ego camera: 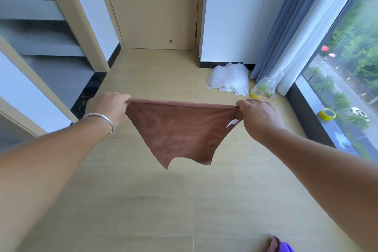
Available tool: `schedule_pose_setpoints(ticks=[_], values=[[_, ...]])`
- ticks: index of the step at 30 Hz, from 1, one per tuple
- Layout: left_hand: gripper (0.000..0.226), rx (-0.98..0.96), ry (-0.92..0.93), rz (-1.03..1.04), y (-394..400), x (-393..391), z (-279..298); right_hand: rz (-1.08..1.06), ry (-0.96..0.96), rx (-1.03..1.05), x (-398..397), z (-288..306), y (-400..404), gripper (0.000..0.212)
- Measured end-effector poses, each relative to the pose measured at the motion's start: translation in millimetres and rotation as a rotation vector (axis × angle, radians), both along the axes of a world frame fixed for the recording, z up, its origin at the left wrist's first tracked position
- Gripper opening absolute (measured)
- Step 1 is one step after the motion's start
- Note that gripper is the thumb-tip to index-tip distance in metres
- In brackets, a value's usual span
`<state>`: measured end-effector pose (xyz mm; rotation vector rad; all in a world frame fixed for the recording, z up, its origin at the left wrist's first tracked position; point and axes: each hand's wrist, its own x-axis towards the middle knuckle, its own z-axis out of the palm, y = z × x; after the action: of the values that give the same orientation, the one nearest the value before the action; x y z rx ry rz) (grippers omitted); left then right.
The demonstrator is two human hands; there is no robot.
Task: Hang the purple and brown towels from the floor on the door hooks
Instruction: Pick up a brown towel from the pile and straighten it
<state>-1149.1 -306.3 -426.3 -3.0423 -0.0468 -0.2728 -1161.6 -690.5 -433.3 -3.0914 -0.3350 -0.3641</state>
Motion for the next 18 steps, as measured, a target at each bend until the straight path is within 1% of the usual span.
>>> schedule_pose_setpoints(ticks=[2, 4, 7, 9, 11, 13, 14, 18], values=[[0.023, -0.052, 0.061, -0.049, 5.8, -16.6, -11.5, 0.003, 0.029, 0.022, -14.9, -14.3, -2.2, 0.020], [0.025, -0.106, 0.142, -0.113, 11.0, -40.3, -35.0, 0.027, 0.105, 0.060, -36.2, -40.9, -5.2, 0.019], [0.024, -0.206, 0.292, -0.200, 19.1, -84.8, -86.6, 0.016, 0.279, 0.102, -80.6, -95.1, -14.4, 0.024], [0.026, -0.184, 0.400, -0.276, 20.8, -117.7, -120.6, 0.024, 0.398, 0.088, -114.5, -134.2, -21.9, 0.027], [0.028, -0.152, 0.417, -0.438, 17.0, -151.1, -147.3, 0.046, 0.496, 0.053, -148.2, -172.4, -27.6, 0.028], [0.041, -0.164, 0.384, -0.553, 12.8, -184.2, -176.0, 0.057, 0.583, 0.019, -181.6, -207.3, -31.2, 0.030], [0.044, -0.157, 0.363, -0.575, 9.6, -200.3, -190.6, 0.062, 0.622, 0.000, -198.7, -223.7, -32.6, 0.031], [0.046, -0.213, 0.482, -0.601, -1.3, -257.1, -260.6, 0.085, 0.766, -0.032, -263.0, -285.8, -37.5, 0.033]])
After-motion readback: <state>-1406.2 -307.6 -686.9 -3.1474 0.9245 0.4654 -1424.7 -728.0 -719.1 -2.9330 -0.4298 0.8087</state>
